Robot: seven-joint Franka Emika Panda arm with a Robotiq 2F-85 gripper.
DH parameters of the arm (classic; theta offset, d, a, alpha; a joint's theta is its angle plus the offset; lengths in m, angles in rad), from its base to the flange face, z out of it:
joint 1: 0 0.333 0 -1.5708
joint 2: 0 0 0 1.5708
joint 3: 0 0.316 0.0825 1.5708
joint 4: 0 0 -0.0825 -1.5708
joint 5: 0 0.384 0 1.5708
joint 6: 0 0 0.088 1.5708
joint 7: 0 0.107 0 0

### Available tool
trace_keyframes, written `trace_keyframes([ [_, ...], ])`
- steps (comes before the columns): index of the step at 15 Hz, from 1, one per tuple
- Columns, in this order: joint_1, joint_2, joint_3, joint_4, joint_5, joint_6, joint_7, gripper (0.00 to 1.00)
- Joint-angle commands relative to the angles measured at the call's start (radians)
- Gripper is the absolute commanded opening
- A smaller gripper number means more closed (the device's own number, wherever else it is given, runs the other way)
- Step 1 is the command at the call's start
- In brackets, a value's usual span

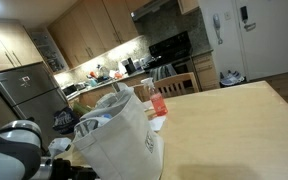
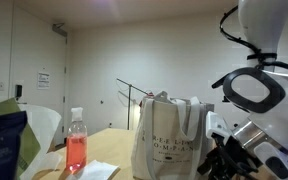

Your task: Move the bag backwards

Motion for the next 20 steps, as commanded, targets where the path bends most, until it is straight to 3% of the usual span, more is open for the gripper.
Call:
trace_keyframes([
  [1, 0.091, -0.012, -0.078, 0.001, 0.0, 0.008, 0.01, 1.0],
  [4, 0.166, -0.02, -0.146, -0.011, 0.051, -0.031, -0.097, 1.0],
  [8, 0.262, -0.002, -0.205, -0.016, 0.22, -0.133, -0.376, 1.0],
  [14, 0.322, 0.025, -0.163, -0.013, 0.318, -0.332, -0.643, 1.0],
  [20, 0.353, 0.057, -0.109, 0.007, 0.277, -0.418, -0.71, 1.0],
])
